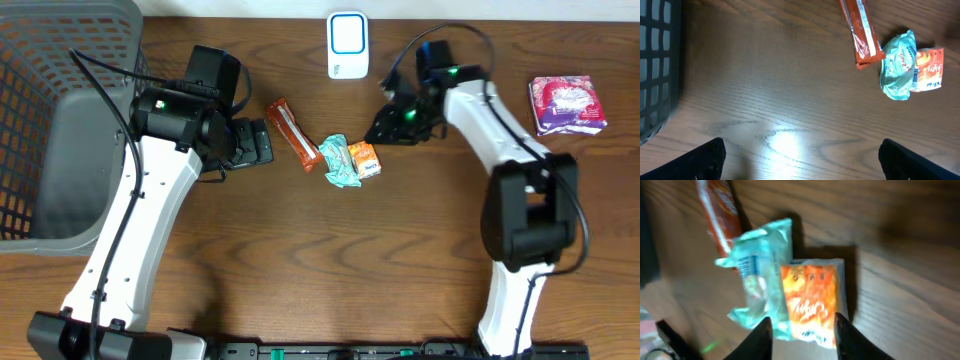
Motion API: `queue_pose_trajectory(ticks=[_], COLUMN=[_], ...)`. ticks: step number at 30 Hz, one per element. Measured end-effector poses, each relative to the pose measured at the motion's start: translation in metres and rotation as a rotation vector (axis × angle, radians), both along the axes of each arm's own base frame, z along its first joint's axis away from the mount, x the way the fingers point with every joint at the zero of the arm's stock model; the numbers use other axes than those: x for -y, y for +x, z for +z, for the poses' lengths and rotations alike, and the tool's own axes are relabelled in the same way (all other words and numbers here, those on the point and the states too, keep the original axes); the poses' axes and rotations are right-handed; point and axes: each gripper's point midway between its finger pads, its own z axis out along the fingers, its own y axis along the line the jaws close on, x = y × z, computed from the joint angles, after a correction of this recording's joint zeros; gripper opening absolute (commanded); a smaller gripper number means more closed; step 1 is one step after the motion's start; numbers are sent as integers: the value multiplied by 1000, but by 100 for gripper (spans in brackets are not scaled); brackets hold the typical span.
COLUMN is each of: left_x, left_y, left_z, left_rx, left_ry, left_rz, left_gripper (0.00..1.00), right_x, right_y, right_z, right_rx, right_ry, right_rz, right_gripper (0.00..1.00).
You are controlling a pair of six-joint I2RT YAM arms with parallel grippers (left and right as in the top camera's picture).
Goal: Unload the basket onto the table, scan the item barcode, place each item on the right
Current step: 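Grasp the orange snack bag beside the green pouch with right gripper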
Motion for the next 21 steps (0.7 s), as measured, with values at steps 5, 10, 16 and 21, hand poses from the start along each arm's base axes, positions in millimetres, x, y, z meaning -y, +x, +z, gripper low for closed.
queue_pose_trajectory(ticks=[5,10,16,21], left_x=[0,0,0,0], left_y=[0,0,0,0], left_z=[0,0,0,0], left_rx=[0,0,0,0], left_ry=[0,0,0,0], left_rz=[0,0,0,0], left_gripper=[98,98,98,98], right_x=[5,12,6,-4], right_y=[-2,-1,-4,-11], right_z=[-31,-37,-41,-49], right_rx=[-68,-80,-73,-61], right_ry=[-49,-67,-75,-42], right_rz=[-36,-56,-37,-12], right_gripper=[61,64,67,41])
